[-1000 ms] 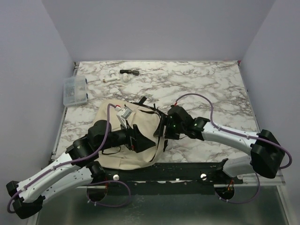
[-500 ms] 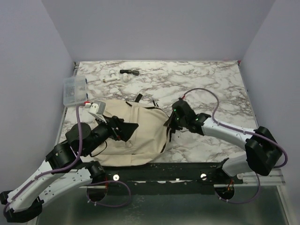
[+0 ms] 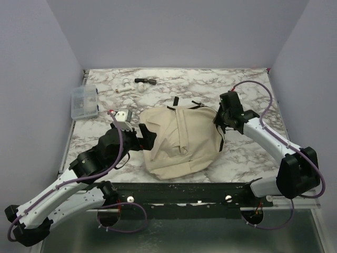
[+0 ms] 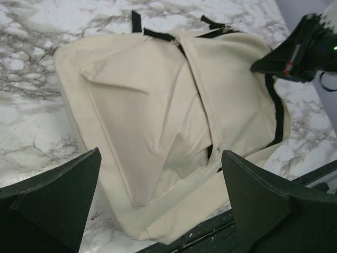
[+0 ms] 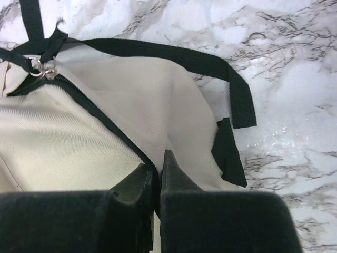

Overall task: Pack the student bag
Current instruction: Move the student bag to the center of the board, then reset both arms

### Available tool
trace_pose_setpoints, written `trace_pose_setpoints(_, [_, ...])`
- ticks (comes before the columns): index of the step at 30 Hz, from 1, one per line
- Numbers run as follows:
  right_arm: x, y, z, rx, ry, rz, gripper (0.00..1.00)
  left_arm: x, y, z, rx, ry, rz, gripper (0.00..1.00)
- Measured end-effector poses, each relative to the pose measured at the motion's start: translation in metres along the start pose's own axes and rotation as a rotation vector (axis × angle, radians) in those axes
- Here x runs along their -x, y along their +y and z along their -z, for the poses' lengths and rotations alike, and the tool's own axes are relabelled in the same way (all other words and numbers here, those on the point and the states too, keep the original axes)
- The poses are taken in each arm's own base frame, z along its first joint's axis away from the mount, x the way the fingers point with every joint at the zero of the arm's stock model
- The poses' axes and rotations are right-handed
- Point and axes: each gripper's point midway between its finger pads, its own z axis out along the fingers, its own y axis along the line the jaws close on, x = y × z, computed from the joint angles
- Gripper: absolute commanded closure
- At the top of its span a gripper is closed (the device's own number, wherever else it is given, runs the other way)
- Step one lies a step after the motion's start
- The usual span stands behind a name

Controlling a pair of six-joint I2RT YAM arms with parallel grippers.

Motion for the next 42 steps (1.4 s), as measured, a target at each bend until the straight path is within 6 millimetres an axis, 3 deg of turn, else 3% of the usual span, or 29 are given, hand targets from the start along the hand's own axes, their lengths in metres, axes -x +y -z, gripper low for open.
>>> trace_pose_setpoints(7, [0.012, -0.018, 0.01, -0.056, 0.05, 0.023, 0.99, -0.037, 0.014, -0.019, 0.073, 0.134, 0.033, 0.01])
trace_pose_setpoints(11, [0.018, -0.041, 0.013, -0.118, 0.077, 0.005, 0.99, -0.041, 0.007, -0.018, 0.038, 0.165, 0.087, 0.02])
trace_pose_setpoints(12, [0.019, -0.052, 0.011, -0.145, 0.086, -0.009, 0.93, -0.042, 0.005, -0.017, 0.026, 0.173, 0.099, 0.02])
trace_pose_setpoints(15, [0.025, -0.093, 0.009, -0.261, 0.091, -0.046, 0.46, -0.043, -0.005, -0.012, -0.028, 0.196, 0.134, 0.02])
trace_pose_setpoints(17, [0.03, -0.118, 0.013, -0.359, 0.071, -0.04, 0.26, -0.041, -0.011, -0.007, -0.063, 0.195, 0.148, 0.02])
trace_pose_setpoints(19, [0.035, -0.132, 0.021, -0.417, 0.068, -0.025, 0.12, -0.035, -0.015, -0.001, -0.091, 0.183, 0.154, 0.02])
trace_pose_setpoints(22, [0.051, -0.124, 0.037, -0.398, 0.04, 0.001, 0.02, -0.009, -0.026, 0.014, -0.14, 0.13, 0.149, 0.02])
trace_pose_setpoints(24, [0.067, -0.109, 0.056, -0.337, -0.011, 0.007, 0.0, 0.013, -0.033, 0.026, -0.178, 0.074, 0.14, 0.02])
trace_pose_setpoints(27, [0.097, -0.073, 0.1, -0.167, -0.113, 0.009, 0.0, 0.047, -0.04, 0.05, -0.221, -0.008, 0.125, 0.02])
trace_pose_setpoints(30, [0.129, -0.034, 0.165, 0.049, -0.26, 0.006, 0.0, 0.082, -0.045, 0.076, -0.257, -0.105, 0.12, 0.02])
trace_pose_setpoints(33, [0.148, -0.01, 0.232, 0.213, -0.413, 0.003, 0.0, 0.107, -0.047, 0.099, -0.275, -0.179, 0.104, 0.02])
trace_pose_setpoints(37, [0.165, 0.001, 0.303, 0.325, -0.575, -0.002, 0.0, 0.146, -0.048, 0.131, -0.29, -0.292, 0.084, 0.01])
trace_pose_setpoints(42, [0.165, -0.006, 0.34, 0.34, -0.676, -0.021, 0.0, 0.174, -0.043, 0.158, -0.284, -0.394, 0.067, 0.02])
